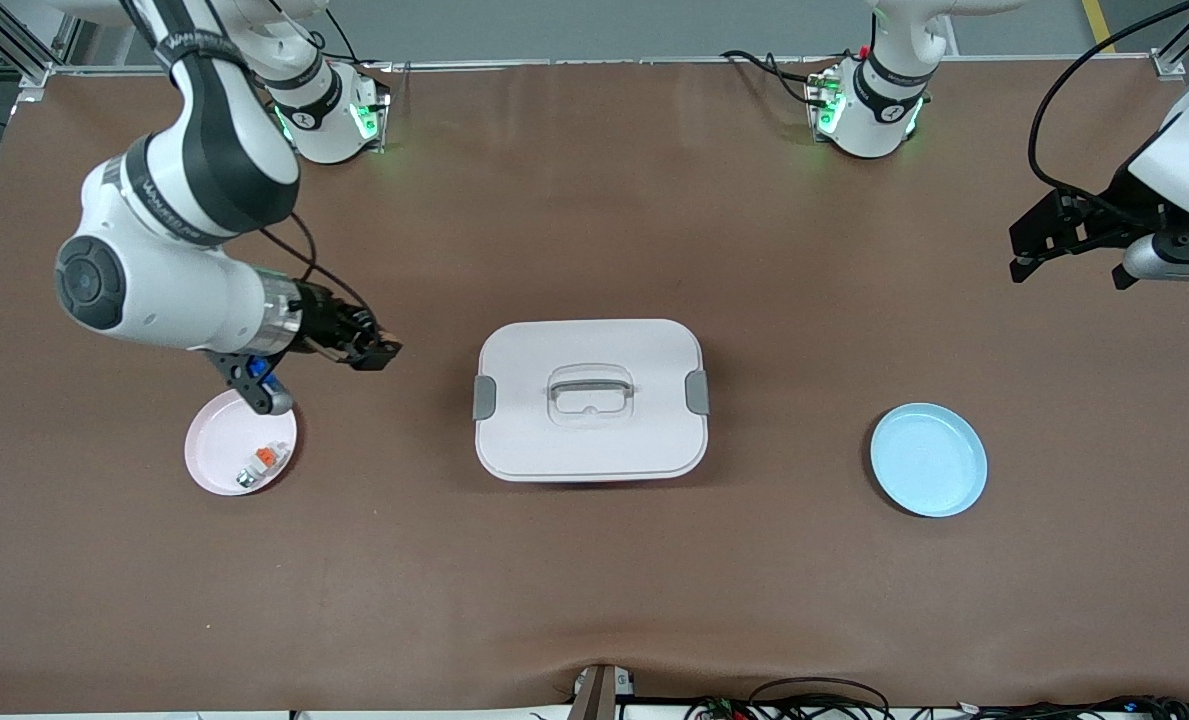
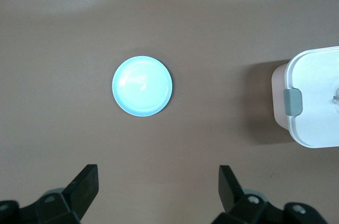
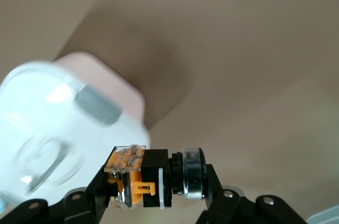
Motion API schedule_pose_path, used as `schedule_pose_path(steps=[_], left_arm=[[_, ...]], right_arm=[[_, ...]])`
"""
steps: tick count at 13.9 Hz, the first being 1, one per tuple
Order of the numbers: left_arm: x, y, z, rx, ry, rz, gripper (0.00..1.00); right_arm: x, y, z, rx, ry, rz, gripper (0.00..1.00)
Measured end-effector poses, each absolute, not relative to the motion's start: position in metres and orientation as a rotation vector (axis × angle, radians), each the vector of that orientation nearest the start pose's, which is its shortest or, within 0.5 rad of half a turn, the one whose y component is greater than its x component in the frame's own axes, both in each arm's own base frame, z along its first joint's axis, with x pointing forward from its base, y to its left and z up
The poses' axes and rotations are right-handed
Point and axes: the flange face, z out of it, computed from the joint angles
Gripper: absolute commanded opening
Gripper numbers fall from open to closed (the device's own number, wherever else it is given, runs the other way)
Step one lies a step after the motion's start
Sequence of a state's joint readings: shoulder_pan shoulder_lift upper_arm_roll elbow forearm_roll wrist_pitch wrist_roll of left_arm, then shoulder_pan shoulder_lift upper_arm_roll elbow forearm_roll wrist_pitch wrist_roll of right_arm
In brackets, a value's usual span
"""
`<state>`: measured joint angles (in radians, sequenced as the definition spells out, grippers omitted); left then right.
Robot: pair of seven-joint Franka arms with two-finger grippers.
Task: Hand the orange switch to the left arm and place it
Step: 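Carry the switch with the right gripper up over the white box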
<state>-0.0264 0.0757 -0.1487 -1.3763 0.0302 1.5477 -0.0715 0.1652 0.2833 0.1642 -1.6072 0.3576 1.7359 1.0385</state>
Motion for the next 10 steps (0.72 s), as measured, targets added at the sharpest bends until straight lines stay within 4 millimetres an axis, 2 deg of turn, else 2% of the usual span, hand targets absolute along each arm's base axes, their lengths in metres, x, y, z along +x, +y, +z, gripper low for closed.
schedule_pose_path(steps=[3,7,10], left_arm=[[0.568,-0.093,0.672,-3.127,0.158,-0.154,1.00],[0.568,-0.093,0.672,-3.127,0.158,-0.154,1.00],[0.567,-0.095,0.672,-3.132,0.161,-0.150,1.00]], right_arm=[[0.586,0.278,0.473,-2.619,1.175,0.549,0.00],[0.589,0.361,0.471,-2.566,1.283,0.568,0.00],[0.593,0.406,0.463,-2.521,1.355,0.586,0.00]])
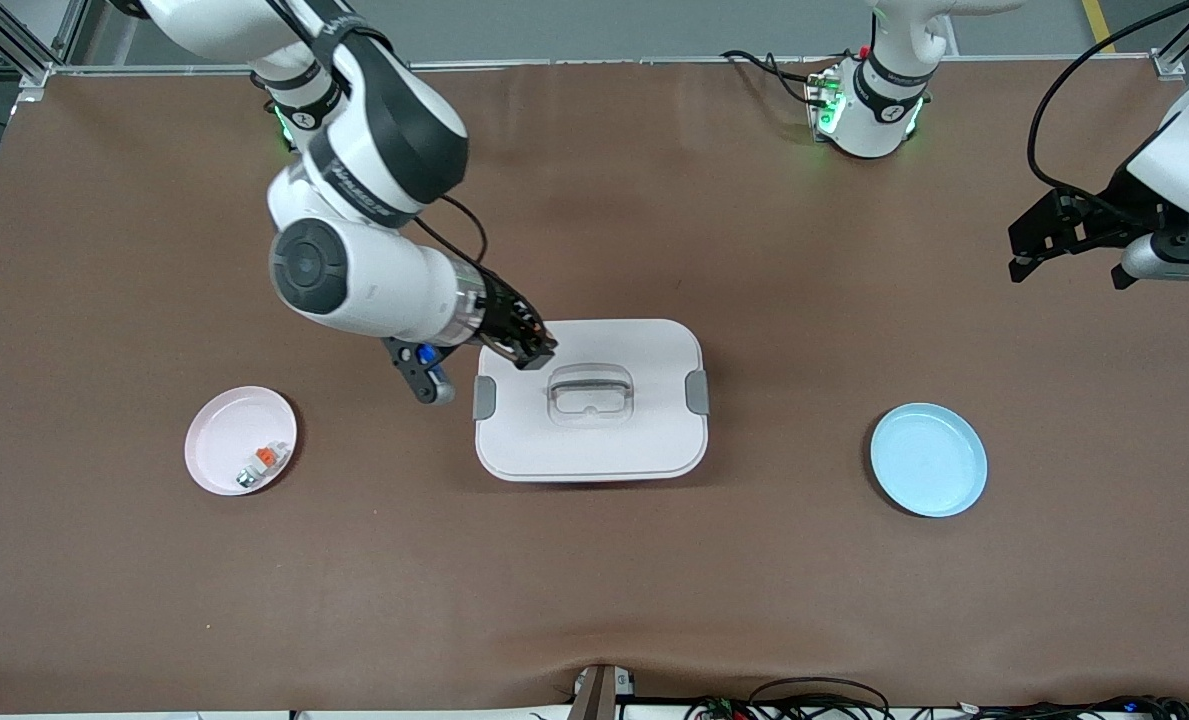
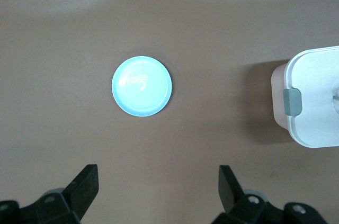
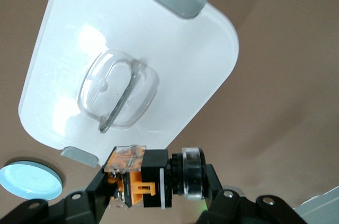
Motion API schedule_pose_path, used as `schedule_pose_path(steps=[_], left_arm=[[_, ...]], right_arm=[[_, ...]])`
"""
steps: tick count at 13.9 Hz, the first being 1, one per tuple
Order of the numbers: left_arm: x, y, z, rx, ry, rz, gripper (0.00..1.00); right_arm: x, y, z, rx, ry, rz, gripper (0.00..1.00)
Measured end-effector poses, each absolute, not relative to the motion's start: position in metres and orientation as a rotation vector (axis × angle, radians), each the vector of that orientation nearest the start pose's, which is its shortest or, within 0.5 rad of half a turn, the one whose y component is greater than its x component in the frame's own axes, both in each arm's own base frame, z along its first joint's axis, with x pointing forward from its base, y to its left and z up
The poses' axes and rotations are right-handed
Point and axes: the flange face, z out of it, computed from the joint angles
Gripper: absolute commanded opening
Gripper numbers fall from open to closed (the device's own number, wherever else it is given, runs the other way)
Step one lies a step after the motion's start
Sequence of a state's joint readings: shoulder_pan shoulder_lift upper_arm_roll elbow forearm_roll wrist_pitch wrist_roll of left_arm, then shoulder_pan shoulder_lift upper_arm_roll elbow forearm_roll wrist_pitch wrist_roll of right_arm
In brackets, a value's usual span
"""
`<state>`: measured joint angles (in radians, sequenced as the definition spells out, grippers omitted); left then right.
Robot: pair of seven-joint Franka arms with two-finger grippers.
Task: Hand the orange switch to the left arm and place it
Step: 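Carry the switch with the right gripper up over the white box, then hold the switch above the box while the left gripper reaches toward it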
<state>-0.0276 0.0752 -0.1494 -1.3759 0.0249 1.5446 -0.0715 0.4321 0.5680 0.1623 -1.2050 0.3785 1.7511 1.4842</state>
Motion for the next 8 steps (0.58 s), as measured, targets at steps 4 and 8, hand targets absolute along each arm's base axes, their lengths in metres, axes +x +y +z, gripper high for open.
schedule_pose_path(steps=[4,8], left_arm=[[0.559,-0.103,0.668,-3.251,0.173,-0.041,1.00],[0.555,-0.133,0.652,-3.360,0.170,0.057,1.00]], right_arm=[[0.588,0.450,0.454,-2.491,1.380,0.585,0.00],[0.584,0.467,0.464,-2.439,1.404,0.554,0.00]])
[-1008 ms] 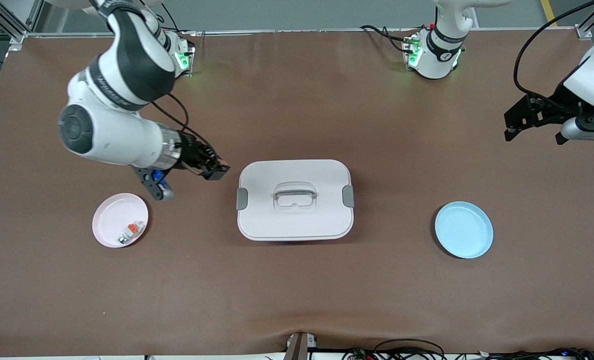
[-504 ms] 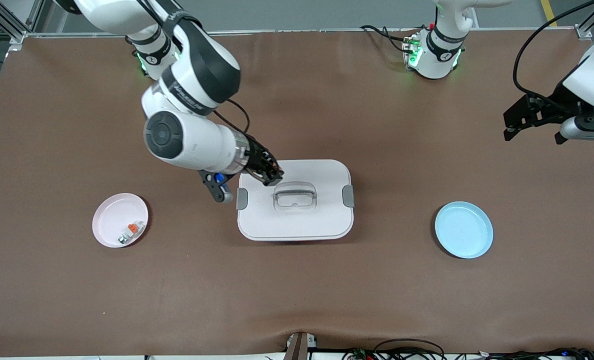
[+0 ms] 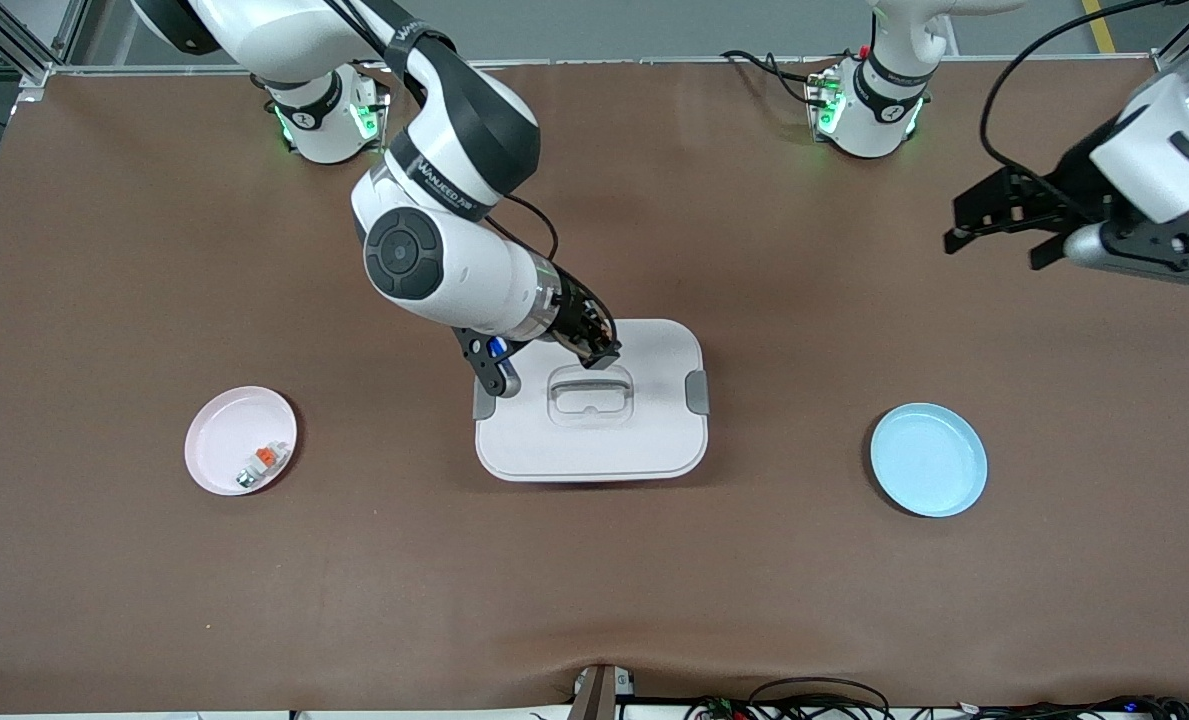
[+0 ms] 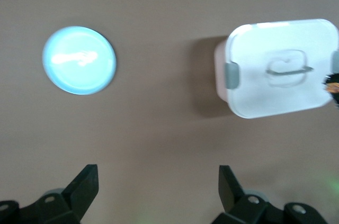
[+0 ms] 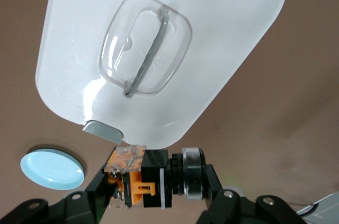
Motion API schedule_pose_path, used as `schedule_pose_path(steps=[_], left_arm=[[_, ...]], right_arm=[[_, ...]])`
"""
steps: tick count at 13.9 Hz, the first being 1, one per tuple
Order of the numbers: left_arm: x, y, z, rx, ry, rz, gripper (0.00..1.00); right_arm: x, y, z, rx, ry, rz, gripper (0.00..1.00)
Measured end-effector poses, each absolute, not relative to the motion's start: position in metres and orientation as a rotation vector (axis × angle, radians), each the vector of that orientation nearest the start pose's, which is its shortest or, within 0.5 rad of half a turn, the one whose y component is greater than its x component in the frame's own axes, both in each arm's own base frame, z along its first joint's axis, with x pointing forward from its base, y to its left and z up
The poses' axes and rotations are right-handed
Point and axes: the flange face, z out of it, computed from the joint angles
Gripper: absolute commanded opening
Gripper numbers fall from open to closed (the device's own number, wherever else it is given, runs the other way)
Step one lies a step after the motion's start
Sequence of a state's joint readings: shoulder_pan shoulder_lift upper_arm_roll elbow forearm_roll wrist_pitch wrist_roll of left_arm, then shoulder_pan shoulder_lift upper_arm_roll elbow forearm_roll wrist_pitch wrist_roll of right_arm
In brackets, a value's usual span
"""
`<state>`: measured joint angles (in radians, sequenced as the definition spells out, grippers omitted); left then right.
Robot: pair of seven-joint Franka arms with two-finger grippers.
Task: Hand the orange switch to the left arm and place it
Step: 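Hold the switch above the box while the left gripper reaches toward it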
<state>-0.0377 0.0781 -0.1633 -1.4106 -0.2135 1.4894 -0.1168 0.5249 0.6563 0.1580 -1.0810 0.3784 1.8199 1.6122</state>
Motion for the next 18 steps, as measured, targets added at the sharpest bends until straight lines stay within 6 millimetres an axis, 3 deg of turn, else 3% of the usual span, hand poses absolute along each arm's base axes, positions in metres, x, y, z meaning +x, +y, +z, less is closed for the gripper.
schedule_pose_path(steps=[5,10,12,18], left_arm=[[0.554,-0.201,0.598,-3.439,0.181,0.071,1.00],[0.543,-0.251,0.568,-3.515,0.009,0.061,1.00],[0.538,-0.259,0.551,-3.575,-0.103,0.056,1.00],[0.515,-0.257,0.502,-3.688,-0.401,0.069,1.00]], right_arm=[[0.572,0.497,0.465,-2.384,1.446,0.546,0.00],[0.567,0.516,0.464,-2.329,1.459,0.525,0.00],[0.566,0.518,0.465,-2.324,1.464,0.527,0.00],[0.566,0.520,0.478,-2.287,1.482,0.529,0.00]])
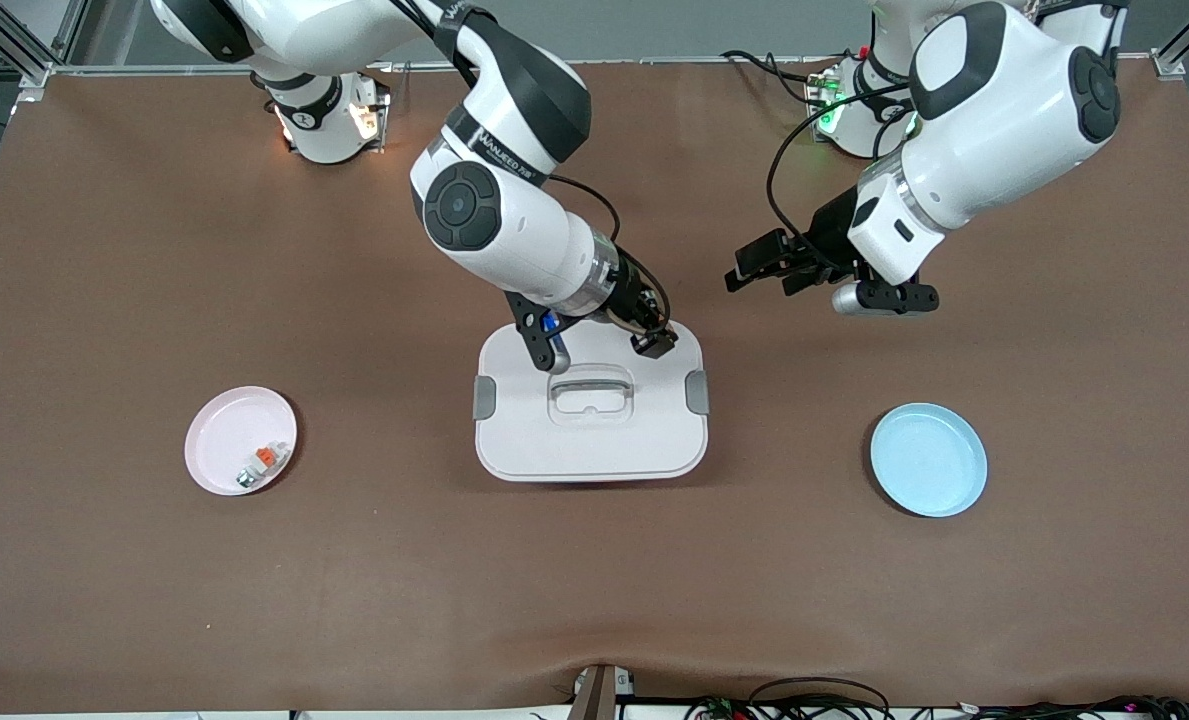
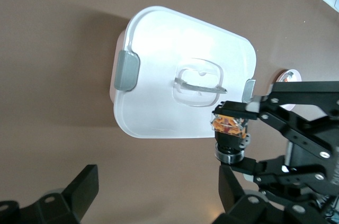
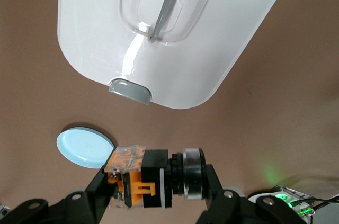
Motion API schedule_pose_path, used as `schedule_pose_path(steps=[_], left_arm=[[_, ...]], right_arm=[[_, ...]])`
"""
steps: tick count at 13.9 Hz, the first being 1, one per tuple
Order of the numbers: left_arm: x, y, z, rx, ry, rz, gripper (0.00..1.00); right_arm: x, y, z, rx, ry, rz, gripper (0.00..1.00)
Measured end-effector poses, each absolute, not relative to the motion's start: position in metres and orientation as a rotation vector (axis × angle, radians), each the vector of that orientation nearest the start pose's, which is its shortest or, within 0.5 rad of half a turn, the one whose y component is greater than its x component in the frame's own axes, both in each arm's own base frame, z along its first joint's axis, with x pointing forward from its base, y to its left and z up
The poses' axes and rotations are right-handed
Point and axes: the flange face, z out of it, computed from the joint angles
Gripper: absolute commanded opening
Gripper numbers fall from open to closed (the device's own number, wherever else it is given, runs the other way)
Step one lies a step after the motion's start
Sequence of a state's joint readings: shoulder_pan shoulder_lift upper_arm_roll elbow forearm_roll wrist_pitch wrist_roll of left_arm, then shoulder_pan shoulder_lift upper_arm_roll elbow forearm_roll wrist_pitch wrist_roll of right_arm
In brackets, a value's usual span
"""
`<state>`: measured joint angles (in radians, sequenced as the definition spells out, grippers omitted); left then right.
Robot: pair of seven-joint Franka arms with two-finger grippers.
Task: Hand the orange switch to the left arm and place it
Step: 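Hold the switch above the box while the left gripper reaches toward it, then close the left gripper on the switch beside the right gripper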
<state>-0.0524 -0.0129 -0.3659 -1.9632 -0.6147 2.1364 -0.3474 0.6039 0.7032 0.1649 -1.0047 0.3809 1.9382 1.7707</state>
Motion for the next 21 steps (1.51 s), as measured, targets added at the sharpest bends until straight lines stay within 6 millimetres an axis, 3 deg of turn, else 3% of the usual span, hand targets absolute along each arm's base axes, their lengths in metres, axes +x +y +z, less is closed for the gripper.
schedule_pose_path(steps=[8,21], left_arm=[[0.503,-0.271,0.463,2.390,0.222,-0.128,0.94],[0.522,-0.269,0.443,2.160,0.217,-0.015,0.87]], right_arm=[[0.566,0.523,0.495,-2.222,1.522,0.547,0.00],[0.570,0.523,0.499,-2.182,1.527,0.541,0.00]])
